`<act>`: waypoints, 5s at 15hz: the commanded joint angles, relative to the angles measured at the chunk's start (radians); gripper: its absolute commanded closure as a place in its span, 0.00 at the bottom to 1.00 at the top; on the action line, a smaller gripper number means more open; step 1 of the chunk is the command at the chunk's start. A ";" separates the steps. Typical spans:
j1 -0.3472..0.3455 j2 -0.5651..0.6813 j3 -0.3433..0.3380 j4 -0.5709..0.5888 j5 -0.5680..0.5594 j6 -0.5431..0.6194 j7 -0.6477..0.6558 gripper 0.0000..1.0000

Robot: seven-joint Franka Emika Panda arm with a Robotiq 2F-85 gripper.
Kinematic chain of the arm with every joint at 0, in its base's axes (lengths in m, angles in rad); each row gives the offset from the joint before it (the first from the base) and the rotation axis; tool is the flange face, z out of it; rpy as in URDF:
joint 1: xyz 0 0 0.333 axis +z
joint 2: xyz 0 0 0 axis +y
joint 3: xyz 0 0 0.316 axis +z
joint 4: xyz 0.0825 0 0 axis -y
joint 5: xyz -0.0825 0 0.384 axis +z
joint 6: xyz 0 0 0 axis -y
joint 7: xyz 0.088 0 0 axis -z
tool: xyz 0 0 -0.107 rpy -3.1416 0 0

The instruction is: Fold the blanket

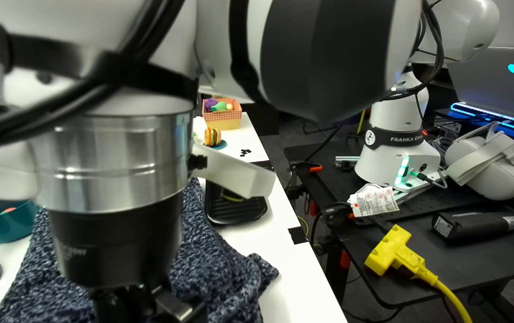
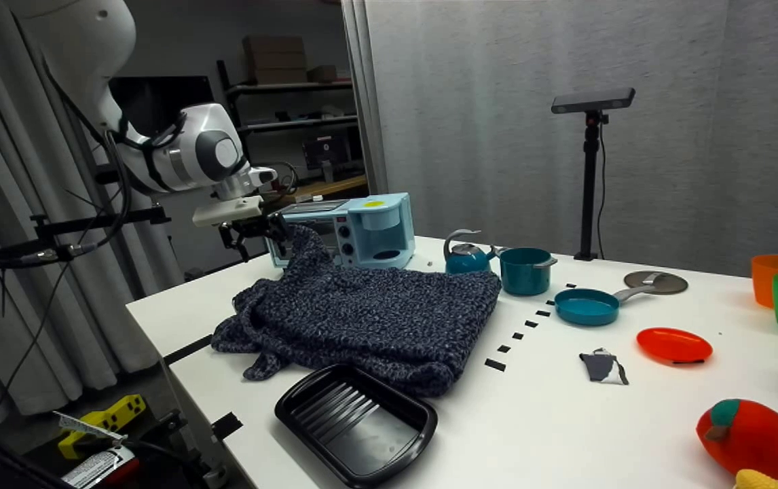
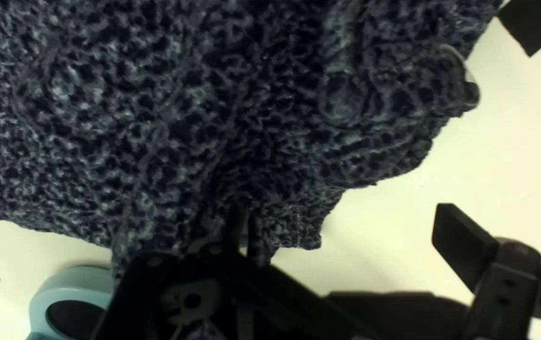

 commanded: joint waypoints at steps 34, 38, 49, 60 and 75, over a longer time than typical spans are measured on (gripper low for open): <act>-0.101 -0.033 -0.044 0.158 0.098 -0.107 -0.040 0.99; -0.193 -0.107 -0.076 0.192 0.128 -0.197 -0.154 0.99; -0.275 -0.028 -0.312 0.345 -0.295 -0.239 -0.091 0.79; -0.238 -0.130 -0.253 0.201 -0.268 -0.200 -0.007 0.01; -0.101 -0.110 0.021 -0.087 0.123 -0.042 0.057 0.00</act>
